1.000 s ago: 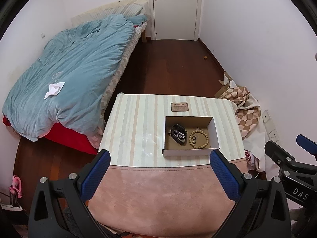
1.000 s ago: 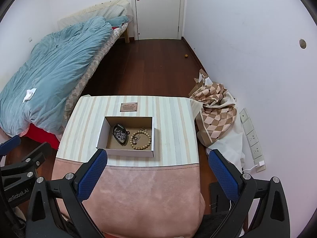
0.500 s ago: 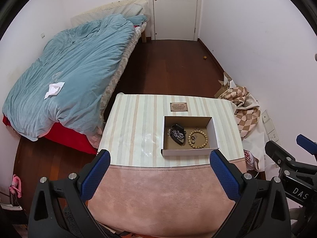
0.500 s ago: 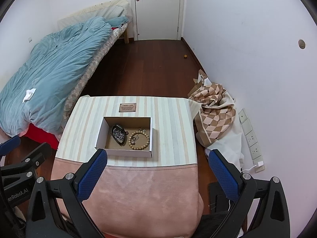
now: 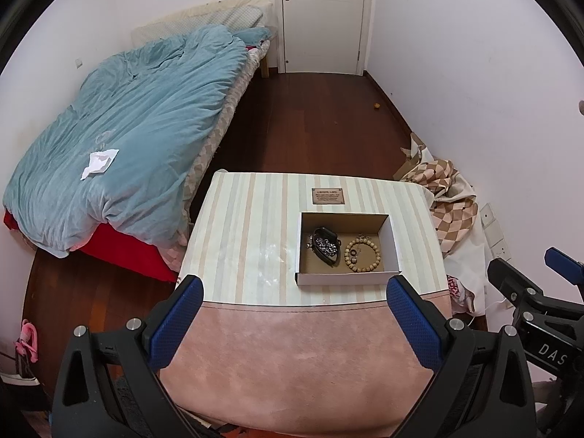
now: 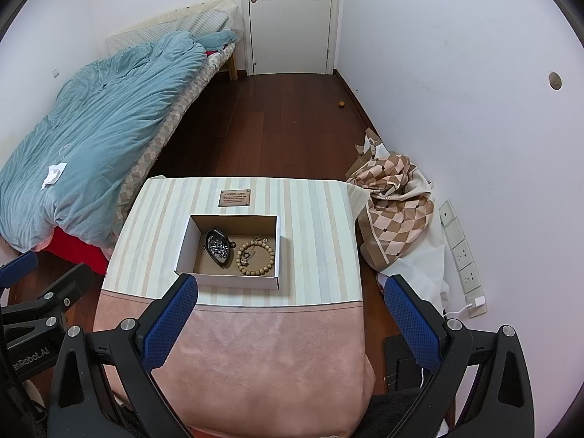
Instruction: Organize jewelry
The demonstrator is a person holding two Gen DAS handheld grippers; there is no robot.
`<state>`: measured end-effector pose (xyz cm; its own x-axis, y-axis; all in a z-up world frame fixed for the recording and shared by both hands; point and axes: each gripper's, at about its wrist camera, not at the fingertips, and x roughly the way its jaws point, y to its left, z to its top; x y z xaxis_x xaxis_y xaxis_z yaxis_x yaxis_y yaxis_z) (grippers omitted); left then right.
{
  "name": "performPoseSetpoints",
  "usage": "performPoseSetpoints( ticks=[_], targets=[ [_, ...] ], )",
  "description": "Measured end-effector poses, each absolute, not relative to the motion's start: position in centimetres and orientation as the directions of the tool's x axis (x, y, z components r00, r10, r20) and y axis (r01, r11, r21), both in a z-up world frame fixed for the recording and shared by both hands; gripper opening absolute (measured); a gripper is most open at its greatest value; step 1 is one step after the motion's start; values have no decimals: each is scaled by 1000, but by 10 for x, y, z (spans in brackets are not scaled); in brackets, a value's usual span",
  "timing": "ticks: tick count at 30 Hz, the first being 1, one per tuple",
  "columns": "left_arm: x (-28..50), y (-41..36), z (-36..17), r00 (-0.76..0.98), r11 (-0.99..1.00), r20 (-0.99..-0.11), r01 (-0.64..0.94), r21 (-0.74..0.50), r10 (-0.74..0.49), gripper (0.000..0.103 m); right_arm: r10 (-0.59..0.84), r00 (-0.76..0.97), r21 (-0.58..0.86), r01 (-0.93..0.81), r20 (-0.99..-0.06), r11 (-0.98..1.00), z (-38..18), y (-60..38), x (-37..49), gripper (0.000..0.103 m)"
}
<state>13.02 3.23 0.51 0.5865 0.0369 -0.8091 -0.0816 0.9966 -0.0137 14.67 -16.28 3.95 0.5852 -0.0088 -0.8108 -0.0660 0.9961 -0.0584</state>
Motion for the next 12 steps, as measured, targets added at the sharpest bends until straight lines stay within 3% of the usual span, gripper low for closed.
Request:
performPoseSetpoints(
  ticks=[12],
  targets=[
    [128, 32, 9, 598, 996, -801, -86, -12, 42, 102, -8, 587, -58, -67, -809, 996, 41, -164, 145, 103]
  ],
)
